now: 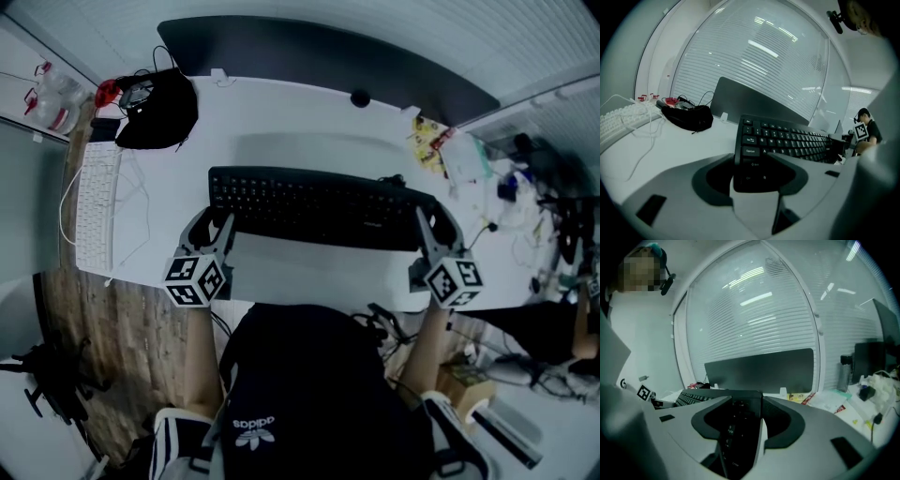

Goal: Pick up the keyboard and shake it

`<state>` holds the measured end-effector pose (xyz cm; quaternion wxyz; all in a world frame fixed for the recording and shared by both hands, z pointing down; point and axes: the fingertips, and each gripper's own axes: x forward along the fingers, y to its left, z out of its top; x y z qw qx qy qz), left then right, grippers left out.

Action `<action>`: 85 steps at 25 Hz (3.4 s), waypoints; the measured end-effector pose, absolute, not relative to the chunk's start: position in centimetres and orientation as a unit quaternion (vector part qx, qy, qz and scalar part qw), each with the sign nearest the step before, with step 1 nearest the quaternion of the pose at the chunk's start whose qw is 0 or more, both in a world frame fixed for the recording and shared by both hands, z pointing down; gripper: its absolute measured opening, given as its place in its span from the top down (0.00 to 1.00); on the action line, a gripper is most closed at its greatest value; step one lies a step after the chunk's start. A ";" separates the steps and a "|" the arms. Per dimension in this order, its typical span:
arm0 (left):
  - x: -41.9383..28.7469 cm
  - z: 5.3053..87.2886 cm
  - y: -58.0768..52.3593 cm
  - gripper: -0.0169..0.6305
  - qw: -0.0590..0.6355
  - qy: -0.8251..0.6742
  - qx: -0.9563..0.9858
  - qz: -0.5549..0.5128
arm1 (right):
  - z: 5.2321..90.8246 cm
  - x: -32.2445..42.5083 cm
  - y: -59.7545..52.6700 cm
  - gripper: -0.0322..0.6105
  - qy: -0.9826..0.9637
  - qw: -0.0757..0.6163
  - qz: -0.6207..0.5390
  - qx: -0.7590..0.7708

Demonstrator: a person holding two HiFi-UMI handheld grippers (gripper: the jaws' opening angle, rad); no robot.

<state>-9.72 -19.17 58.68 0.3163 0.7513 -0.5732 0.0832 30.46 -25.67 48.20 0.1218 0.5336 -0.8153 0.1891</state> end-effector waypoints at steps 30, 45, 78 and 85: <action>-12.6 32.9 -22.5 0.65 0.001 -0.596 0.801 -0.047 | 25.2 28.2 -24.0 0.64 -0.824 0.011 -0.057 0.563; -16.4 34.7 -22.0 0.65 0.013 -0.608 0.793 -0.033 | 27.7 24.9 -23.0 0.64 -0.827 -0.026 -0.039 0.560; -13.3 38.5 -21.3 0.65 0.075 -0.607 0.790 -0.048 | 27.7 27.2 -23.8 0.64 -0.840 0.000 -0.039 0.541; -13.3 38.0 -22.1 0.65 0.064 -0.603 0.794 -0.040 | 28.8 27.9 -23.8 0.64 -0.837 -0.012 -0.020 0.546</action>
